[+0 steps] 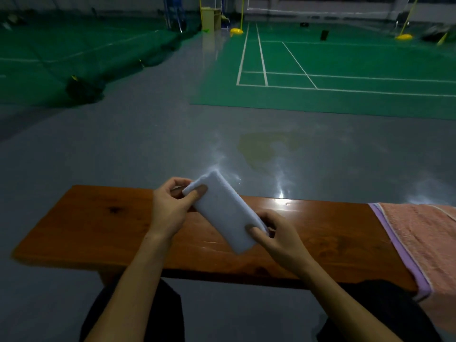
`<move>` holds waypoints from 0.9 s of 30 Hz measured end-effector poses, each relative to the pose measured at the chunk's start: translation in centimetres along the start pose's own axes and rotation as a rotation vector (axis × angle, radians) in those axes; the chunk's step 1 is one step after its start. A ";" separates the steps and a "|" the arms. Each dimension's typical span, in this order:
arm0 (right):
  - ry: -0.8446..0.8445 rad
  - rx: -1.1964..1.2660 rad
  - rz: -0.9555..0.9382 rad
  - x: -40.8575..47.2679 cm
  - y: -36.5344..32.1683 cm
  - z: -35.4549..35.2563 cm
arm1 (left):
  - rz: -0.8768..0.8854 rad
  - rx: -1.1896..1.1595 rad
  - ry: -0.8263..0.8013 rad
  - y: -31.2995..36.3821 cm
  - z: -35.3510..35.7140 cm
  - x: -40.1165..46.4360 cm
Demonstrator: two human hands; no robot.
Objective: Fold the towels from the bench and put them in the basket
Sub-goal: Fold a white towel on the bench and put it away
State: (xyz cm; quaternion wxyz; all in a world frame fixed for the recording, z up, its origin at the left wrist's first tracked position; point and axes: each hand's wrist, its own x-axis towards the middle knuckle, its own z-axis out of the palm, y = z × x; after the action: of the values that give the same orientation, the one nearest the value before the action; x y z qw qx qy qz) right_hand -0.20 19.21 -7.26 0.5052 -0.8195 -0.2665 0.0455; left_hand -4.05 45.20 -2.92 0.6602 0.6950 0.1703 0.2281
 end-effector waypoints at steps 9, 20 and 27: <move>-0.129 -0.034 -0.242 2.4 -9.8 8.9 | 0.099 -0.090 0.401 1.8 -14.8 -5.9; -0.695 -0.114 -0.384 -0.4 -20.0 29.9 | -0.042 0.005 0.832 -2.5 -36.9 -18.6; -1.062 -0.164 -0.227 -5.3 -20.7 44.1 | -0.176 0.064 1.005 -8.3 -46.8 -27.3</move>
State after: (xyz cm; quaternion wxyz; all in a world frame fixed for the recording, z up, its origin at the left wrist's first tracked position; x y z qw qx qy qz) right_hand -27.96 59.29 -12.09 0.2377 -0.6867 -0.5743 0.3770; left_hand -51.70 70.39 -12.53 0.4918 0.5026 0.5314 0.4724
